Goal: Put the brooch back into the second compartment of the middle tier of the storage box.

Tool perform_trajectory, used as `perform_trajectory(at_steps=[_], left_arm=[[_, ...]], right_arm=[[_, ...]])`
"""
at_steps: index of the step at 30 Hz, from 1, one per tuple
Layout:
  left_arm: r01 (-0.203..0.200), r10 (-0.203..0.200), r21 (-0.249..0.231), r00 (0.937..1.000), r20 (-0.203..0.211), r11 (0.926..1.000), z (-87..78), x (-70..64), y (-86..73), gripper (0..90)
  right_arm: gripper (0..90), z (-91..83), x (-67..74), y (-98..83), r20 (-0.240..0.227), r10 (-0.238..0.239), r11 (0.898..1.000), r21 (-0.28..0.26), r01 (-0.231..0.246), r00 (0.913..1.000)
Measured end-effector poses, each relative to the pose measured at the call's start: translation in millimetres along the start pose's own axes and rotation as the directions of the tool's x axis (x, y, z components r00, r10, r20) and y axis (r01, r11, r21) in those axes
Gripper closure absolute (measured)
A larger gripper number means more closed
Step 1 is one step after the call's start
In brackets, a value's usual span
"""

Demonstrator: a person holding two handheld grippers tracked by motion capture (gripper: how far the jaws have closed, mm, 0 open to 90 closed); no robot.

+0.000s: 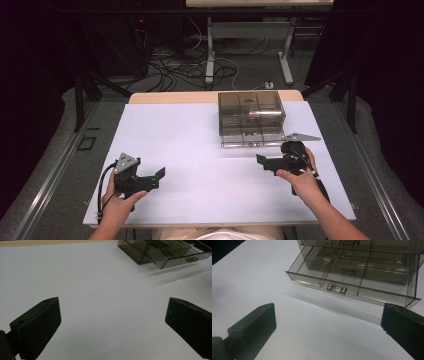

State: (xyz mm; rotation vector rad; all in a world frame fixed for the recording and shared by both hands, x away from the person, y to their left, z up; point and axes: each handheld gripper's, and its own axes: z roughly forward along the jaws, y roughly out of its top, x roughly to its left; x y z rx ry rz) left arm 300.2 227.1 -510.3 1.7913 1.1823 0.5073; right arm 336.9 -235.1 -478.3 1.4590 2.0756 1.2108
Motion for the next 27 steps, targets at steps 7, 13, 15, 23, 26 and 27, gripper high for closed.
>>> perform_trajectory(at_steps=[7,13,15,23,26,27], left_arm=[[-0.008,0.008,0.005,1.0000,-0.001,1.0000,-0.1,0.5,0.2,0.3],[-0.002,0.002,0.007,1.0000,0.003,1.0000,-0.6,0.3,0.1,0.3],[-0.002,0.002,0.008,1.0000,0.002,1.0000,-0.5,0.3,0.1,0.3],[-0.001,0.001,0.008,1.0000,0.002,1.0000,0.2,-0.1,0.0,0.3],[-0.003,0.003,0.008,1.0000,0.002,1.0000,-0.1,-0.2,0.2,0.3],[-0.003,0.003,0.008,1.0000,0.002,1.0000,-0.1,-0.2,0.2,0.3]], right_arm=[[0.0,-0.6,-4.8,-9.2,0.000,0.027,1.000,0.004,-0.027,0.9996],[0.3,1.9,-9.0,-18.3,0.008,0.027,1.000,0.001,-0.027,0.9996],[0.3,2.5,-10.2,-20.5,0.004,0.037,0.999,-0.009,-0.037,0.9993],[0.6,6.1,-19.3,-31.8,0.027,0.061,0.998,-0.017,-0.060,0.9978],[0.9,9.4,-24.0,-36.7,0.042,0.072,0.997,-0.010,-0.072,0.9965],[0.9,10.5,-25.1,-38.1,0.042,0.078,0.997,-0.009,-0.077,0.9961]])
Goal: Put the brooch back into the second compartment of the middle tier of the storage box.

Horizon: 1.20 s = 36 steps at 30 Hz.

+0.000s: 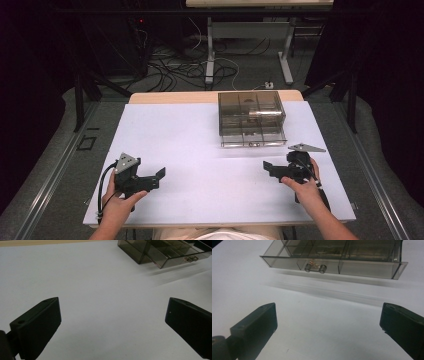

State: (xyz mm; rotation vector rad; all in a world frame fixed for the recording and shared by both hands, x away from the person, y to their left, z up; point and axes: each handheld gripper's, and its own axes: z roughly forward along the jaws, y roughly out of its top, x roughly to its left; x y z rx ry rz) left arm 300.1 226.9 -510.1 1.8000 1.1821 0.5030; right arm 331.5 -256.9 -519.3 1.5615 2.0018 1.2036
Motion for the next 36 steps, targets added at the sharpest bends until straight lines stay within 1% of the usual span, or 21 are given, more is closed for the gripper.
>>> perform_trajectory(at_steps=[2,3,6,8,10,12,13,14,16,20,21,24,25,26,31,32,36], left_arm=[[0.000,0.000,0.000,1.0000,0.000,1.0000,0.0,0.1,0.0,0.3],[0.001,-0.001,0.000,1.0000,0.000,1.0000,0.0,0.2,0.0,0.3],[0.001,-0.001,0.000,1.0000,0.000,1.0000,-0.1,0.3,0.1,0.3],[-0.002,0.002,0.000,1.0000,-0.001,1.0000,0.0,0.5,0.1,0.3],[0.001,-0.001,0.000,1.0000,0.001,1.0000,0.1,0.5,0.1,0.3],[0.002,-0.002,-0.001,1.0000,0.001,1.0000,0.1,0.6,0.1,0.3],[-0.006,0.006,0.000,1.0000,-0.002,1.0000,-0.1,1.0,0.3,0.3],[0.003,-0.003,-0.001,1.0000,0.001,1.0000,0.1,0.5,0.2,0.3],[-0.006,0.006,0.000,1.0000,-0.002,1.0000,-0.2,1.1,0.4,0.3],[0.001,-0.001,-0.001,1.0000,0.000,1.0000,0.1,1.0,0.2,0.3],[0.001,-0.001,-0.001,1.0000,0.001,1.0000,0.2,1.0,0.2,0.3],[-0.002,0.002,-0.001,1.0000,-0.001,1.0000,-0.1,1.2,0.5,0.3],[0.001,-0.001,-0.001,1.0000,0.000,1.0000,-0.3,0.9,0.5,0.3],[0.000,0.000,-0.001,1.0000,-0.001,1.0000,-0.6,0.9,0.6,0.3],[0.005,-0.005,-0.003,1.0000,0.001,1.0000,-1.1,1.3,0.8,0.3],[0.002,-0.002,-0.003,1.0000,-0.001,1.0000,-0.9,1.7,0.9,0.3],[0.007,-0.007,-0.005,1.0000,0.001,1.0000,0.1,1.8,0.9,0.3]], right_arm=[[1.0,1.3,-2.3,-1.7,0.004,0.002,1.000,0.010,-0.002,1.0000],[1.0,2.1,-3.1,-2.0,0.010,0.005,1.000,0.007,-0.005,0.9999],[1.2,2.2,-3.8,-2.3,0.013,0.025,1.000,0.008,-0.025,0.9996],[1.3,2.2,-5.5,-3.0,0.012,0.018,1.000,0.005,-0.018,0.9998],[1.4,2.3,-5.3,-3.4,0.016,0.027,1.000,0.008,-0.027,0.9995],[1.4,2.6,-6.4,-3.9,0.018,0.017,1.000,0.005,-0.017,0.9997],[1.5,2.8,-5.4,-4.2,0.014,0.030,1.000,0.009,-0.030,0.9995],[1.5,2.9,-5.4,-4.7,0.015,0.029,0.999,0.012,-0.029,0.9995],[1.5,3.8,-6.3,-5.5,0.022,0.013,1.000,0.013,-0.013,0.9997],[1.5,4.2,-5.4,-5.7,0.024,0.021,1.000,0.014,-0.021,0.9995],[1.5,4.2,-6.0,-5.6,0.022,0.015,1.000,0.012,-0.015,0.9996],[1.5,4.0,-6.9,-5.6,0.026,0.020,1.000,0.013,-0.021,0.9994],[1.6,3.8,-6.7,-5.7,0.026,0.029,1.000,0.012,-0.029,0.9992],[1.6,3.7,-7.1,-5.8,0.021,0.032,0.999,0.009,-0.032,0.9993],[1.7,3.2,-7.7,-6.9,0.031,0.040,0.999,0.008,-0.040,0.9987],[1.7,3.4,-8.9,-7.5,0.035,0.026,1.000,0.009,-0.026,0.9991],[1.7,4.1,-9.8,-9.0,0.033,0.037,0.999,0.018,-0.038,0.9988]])
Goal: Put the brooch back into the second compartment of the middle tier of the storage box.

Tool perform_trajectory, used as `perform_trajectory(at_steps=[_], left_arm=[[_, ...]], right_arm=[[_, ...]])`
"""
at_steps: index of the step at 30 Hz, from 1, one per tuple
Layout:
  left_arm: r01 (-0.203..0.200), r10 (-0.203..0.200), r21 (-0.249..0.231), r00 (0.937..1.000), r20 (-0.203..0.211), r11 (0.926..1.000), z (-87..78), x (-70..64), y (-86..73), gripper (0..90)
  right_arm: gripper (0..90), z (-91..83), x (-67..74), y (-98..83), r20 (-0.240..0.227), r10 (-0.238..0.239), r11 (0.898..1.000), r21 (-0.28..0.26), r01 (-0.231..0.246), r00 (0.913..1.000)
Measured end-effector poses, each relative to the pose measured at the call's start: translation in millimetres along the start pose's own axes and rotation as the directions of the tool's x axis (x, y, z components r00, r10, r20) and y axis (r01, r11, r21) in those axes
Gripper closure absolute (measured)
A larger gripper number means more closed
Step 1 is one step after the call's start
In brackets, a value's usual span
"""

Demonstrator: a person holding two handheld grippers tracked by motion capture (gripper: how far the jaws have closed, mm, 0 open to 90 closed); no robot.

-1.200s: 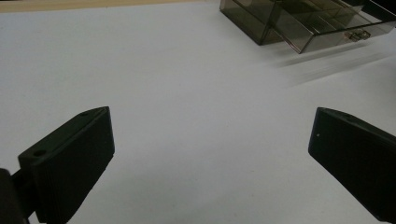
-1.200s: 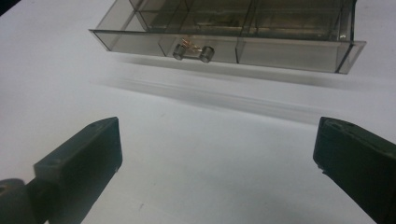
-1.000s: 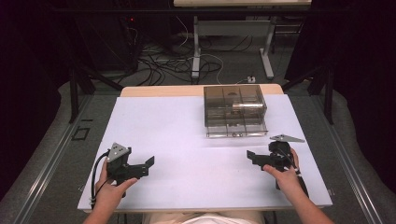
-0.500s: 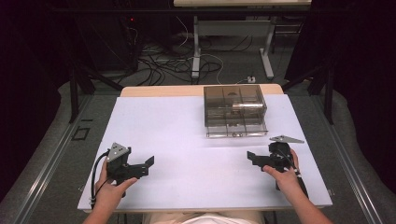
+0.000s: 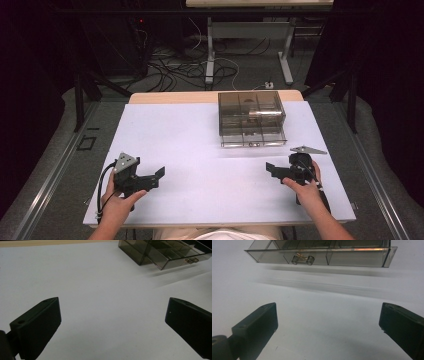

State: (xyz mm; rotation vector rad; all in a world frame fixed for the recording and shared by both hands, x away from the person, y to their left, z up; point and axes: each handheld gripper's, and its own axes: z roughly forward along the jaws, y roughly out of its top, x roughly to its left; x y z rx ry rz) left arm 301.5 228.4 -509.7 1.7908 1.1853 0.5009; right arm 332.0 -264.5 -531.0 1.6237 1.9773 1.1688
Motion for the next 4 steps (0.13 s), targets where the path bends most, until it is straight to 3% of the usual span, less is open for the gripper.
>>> perform_trajectory(at_steps=[4], left_arm=[[0.001,-0.001,0.007,1.0000,0.002,1.0000,0.9,1.3,-0.1,0.3]], right_arm=[[1.9,1.4,-1.9,-0.5,0.003,0.008,1.000,0.003,-0.008,1.0000]])
